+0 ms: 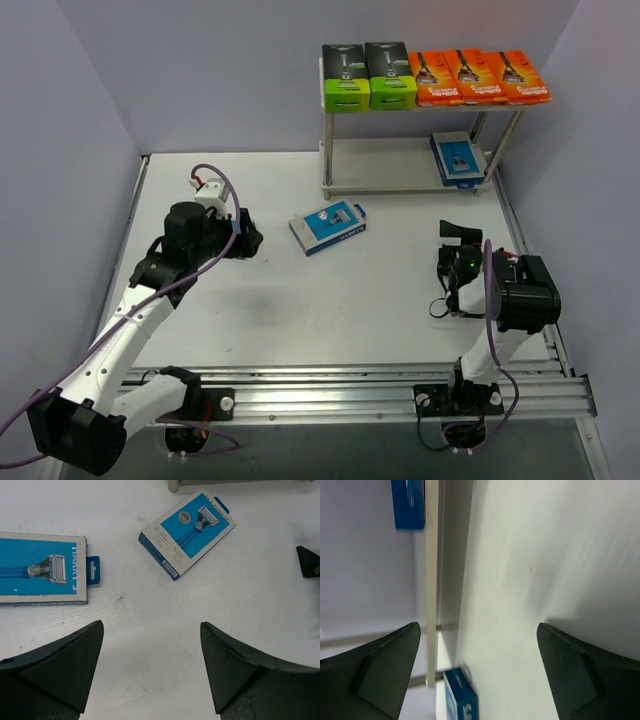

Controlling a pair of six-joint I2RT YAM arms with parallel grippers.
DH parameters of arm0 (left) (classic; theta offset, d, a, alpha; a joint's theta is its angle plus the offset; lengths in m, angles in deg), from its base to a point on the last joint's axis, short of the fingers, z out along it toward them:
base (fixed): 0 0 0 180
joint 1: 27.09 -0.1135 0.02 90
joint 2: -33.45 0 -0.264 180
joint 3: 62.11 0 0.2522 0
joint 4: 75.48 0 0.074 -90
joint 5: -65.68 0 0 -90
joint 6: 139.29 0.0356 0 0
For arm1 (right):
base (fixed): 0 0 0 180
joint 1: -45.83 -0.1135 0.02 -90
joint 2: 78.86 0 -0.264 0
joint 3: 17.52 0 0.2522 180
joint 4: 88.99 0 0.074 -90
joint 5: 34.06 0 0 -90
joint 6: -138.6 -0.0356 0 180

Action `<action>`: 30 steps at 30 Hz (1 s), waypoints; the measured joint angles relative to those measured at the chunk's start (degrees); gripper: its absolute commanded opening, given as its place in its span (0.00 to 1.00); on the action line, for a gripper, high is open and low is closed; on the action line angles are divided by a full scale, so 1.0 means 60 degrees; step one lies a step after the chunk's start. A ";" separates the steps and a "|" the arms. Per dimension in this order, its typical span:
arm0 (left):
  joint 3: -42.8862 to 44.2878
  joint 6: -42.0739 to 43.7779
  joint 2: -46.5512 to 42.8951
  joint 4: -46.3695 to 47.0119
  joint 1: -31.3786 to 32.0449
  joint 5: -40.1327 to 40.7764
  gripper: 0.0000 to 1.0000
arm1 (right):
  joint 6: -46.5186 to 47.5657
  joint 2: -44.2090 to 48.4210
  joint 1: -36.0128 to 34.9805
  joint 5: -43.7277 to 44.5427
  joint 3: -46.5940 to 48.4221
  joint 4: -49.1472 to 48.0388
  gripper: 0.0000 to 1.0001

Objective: Place and organize the shaving razors onto the shelf
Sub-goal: Grab a shaving razor with the right arm

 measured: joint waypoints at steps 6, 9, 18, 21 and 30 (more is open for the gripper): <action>-0.0015 0.0047 -0.0193 0.0004 -0.0149 0.0142 0.87 | 0.0984 0.0495 -0.1548 -0.0346 -0.0714 -0.0280 0.96; -0.0022 0.0066 -0.0153 0.0004 -0.0149 0.0171 0.87 | 0.1399 0.0506 -0.2539 -0.0535 -0.0863 -0.0492 0.94; -0.0025 0.0138 0.0459 -0.0025 -0.0149 0.0277 0.87 | 0.2750 0.0863 -0.5679 0.0102 -0.0863 -0.0193 0.90; -0.0025 0.0146 0.0484 -0.0022 -0.0149 0.0277 0.88 | 0.3439 0.1049 -0.6692 0.0455 -0.0306 0.0313 0.86; -0.0044 0.0219 0.0397 -0.0011 -0.0149 0.0412 0.87 | 0.4794 0.1468 -0.8761 0.1311 0.2142 0.2058 0.78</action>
